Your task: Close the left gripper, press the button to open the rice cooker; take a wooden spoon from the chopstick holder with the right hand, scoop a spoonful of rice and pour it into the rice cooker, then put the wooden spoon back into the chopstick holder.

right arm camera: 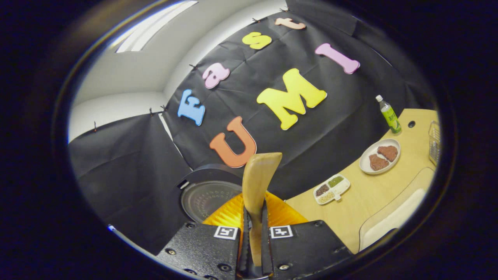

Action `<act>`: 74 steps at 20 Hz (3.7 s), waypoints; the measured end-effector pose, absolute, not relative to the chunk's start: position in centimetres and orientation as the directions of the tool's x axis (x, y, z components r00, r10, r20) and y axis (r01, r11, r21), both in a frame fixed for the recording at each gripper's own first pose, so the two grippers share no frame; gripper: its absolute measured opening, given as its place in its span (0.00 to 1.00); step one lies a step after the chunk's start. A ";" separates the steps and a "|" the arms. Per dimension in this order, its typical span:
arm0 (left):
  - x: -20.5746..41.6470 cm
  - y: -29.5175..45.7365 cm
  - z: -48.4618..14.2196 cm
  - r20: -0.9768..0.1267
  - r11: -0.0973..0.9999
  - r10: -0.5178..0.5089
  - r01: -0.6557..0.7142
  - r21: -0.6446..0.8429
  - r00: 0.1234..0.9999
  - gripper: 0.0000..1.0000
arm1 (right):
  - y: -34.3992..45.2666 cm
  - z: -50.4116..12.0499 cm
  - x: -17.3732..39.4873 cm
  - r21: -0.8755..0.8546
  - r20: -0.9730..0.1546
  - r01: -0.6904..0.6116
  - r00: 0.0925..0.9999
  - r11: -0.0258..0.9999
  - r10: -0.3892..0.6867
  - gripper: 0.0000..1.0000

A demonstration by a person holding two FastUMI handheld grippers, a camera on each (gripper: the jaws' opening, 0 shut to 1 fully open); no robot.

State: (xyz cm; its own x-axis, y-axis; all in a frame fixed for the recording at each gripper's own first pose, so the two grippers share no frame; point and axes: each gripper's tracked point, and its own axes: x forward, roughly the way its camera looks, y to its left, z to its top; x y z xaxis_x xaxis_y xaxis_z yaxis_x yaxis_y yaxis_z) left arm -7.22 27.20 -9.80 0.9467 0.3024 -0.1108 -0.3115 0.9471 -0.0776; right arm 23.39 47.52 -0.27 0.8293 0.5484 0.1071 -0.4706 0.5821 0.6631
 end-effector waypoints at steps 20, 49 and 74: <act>-9.8 28.8 -11.1 -0.115 0.939 0.308 -0.321 -0.123 0.944 0.95 | 53.2 -2.3 23.9 0.240 -0.005 -0.577 0.804 0.781 0.595 0.17; -4.9 23.1 -10.0 -0.136 0.967 0.200 -0.218 -0.129 0.970 0.95 | 45.8 2.1 20.7 -0.154 0.026 -0.604 0.789 0.782 0.614 0.17; 4.5 18.7 -6.8 -0.012 0.974 0.166 -0.166 -0.154 0.986 0.94 | 12.8 -1.3 31.8 0.103 -0.040 -0.208 0.976 0.973 0.213 0.20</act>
State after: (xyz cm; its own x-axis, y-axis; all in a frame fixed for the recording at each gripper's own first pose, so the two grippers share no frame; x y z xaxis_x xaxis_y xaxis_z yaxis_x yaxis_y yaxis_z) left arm 4.54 18.65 -6.81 0.9861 0.1659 -0.0119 -0.1658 0.9740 -0.1543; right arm 31.80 12.78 -1.31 0.9761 0.2134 -0.0399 -0.2084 0.9726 0.1030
